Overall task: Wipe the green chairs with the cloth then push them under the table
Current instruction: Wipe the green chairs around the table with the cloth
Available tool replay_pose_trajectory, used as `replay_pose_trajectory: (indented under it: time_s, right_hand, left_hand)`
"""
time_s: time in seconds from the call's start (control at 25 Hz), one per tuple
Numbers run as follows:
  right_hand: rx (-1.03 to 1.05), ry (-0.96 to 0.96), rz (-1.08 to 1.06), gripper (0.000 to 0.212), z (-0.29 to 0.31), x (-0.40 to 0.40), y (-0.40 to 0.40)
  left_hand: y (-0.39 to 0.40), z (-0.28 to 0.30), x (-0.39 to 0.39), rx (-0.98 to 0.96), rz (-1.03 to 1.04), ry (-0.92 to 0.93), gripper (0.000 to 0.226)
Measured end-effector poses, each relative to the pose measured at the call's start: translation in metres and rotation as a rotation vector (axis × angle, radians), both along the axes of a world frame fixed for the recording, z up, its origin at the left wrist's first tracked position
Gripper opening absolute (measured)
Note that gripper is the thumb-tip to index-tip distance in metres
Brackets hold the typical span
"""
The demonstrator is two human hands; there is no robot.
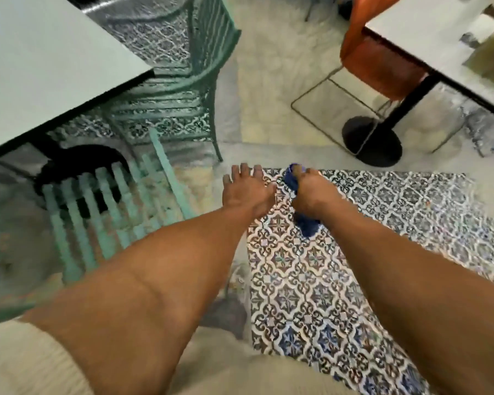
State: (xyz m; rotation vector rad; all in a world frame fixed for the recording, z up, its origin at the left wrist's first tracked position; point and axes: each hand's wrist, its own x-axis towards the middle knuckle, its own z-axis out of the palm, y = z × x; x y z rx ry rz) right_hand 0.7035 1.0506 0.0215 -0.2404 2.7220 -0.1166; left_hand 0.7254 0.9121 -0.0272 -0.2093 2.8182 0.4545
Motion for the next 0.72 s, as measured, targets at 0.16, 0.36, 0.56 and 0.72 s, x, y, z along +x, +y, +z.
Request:
replay_pose_trajectory:
  time_s: [0.16,0.36,0.56,0.72]
  right_hand:
    - [-0.017,0.005,0.358,0.066,-0.015,-0.094,-0.084]
    - [0.027,-0.084,0.776,0.067,-0.037,-0.157,-0.202]
    - [0.034,-0.131,1.182,0.063,-0.036,-0.144,-0.320]
    - [0.014,-0.121,1.527,0.067,-0.043,-0.104,-0.404]
  left_hand:
    - [-0.066,-0.037,-0.061,0.000,0.316,-0.030,0.067]
    - [-0.143,-0.054,-0.082,0.041,0.770,-0.144,0.066]
    - [-0.209,-0.053,-0.040,0.106,1.200,-0.211,0.071]
    - [-0.245,-0.063,0.006,0.148,1.519,-0.204,0.073]
